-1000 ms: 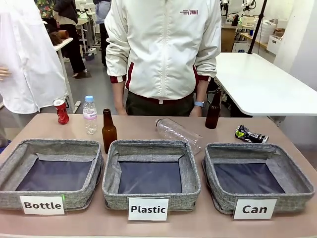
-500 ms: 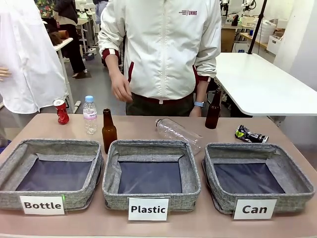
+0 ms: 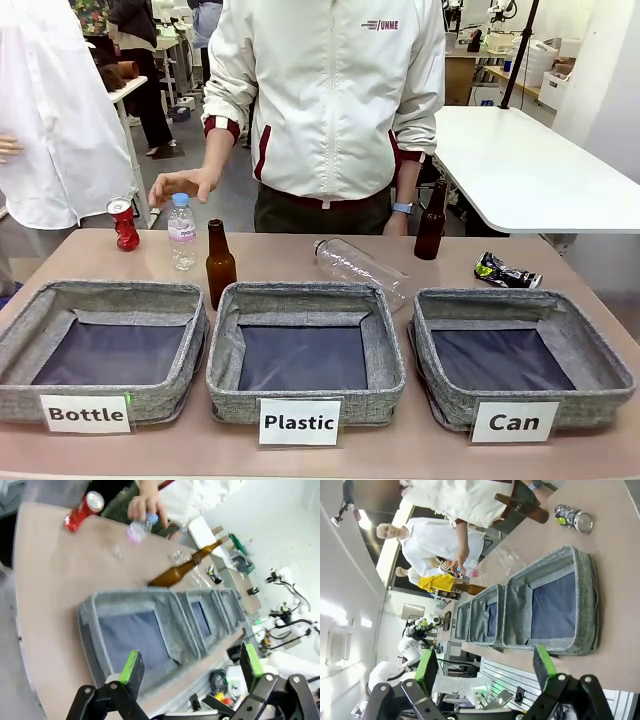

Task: Sort the can waste into the basket.
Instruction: Pick up the can waste from the table and place it in the right Fabric basket.

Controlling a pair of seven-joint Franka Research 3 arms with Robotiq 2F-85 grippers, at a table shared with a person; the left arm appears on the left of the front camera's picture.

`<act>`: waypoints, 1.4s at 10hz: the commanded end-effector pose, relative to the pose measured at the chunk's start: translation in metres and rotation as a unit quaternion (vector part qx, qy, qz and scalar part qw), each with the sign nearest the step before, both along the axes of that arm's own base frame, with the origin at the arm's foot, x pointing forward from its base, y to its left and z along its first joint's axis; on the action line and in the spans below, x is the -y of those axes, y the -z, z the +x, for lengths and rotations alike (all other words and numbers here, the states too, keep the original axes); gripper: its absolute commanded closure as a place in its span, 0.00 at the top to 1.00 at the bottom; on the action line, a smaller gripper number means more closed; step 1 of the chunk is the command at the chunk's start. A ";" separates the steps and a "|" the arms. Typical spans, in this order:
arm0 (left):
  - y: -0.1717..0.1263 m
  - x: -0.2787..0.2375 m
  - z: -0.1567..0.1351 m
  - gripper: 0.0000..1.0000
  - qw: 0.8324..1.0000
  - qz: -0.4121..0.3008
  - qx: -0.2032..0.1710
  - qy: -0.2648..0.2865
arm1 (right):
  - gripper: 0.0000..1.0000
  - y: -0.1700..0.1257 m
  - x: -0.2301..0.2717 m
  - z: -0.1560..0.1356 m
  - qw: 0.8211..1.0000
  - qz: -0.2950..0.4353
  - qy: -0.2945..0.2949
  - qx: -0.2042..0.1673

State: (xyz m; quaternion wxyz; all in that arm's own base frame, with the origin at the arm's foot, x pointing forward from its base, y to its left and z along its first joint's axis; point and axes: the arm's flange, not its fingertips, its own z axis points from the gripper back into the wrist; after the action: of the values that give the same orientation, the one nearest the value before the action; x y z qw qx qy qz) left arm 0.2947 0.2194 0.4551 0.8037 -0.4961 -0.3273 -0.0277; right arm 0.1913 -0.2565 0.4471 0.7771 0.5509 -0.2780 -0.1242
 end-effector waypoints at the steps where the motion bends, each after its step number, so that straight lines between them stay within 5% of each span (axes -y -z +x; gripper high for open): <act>1: -0.005 0.008 0.084 1.00 0.996 0.054 0.059 0.045 | 1.00 -0.002 0.001 0.001 1.000 0.000 -0.001 0.017; 4: 0.012 0.071 0.195 1.00 0.986 0.092 0.020 0.137 | 1.00 -0.002 0.001 0.001 1.000 0.000 -0.001 0.017; 6: 0.024 0.083 0.249 1.00 0.984 0.106 0.018 0.139 | 1.00 -0.002 0.001 0.001 1.000 0.000 -0.001 0.017; 8: 0.015 0.037 0.220 1.00 0.990 0.080 0.036 0.114 | 1.00 -0.002 0.001 0.001 1.000 0.000 -0.001 0.017; 11: 0.008 -0.018 0.117 1.00 0.981 0.133 0.070 0.120 | 1.00 -0.002 0.001 0.001 1.000 0.000 -0.001 0.017; 14: 0.016 -0.033 0.052 1.00 0.982 0.147 0.093 0.077 | 1.00 -0.002 0.001 0.001 1.000 0.000 -0.001 0.017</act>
State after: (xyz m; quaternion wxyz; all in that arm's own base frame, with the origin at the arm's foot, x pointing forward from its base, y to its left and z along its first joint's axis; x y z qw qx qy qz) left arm 0.3545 0.2633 0.4446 0.8269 -0.4097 -0.3382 -0.1844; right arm 0.1907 -0.2561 0.4465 0.7779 0.5506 -0.2772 -0.1223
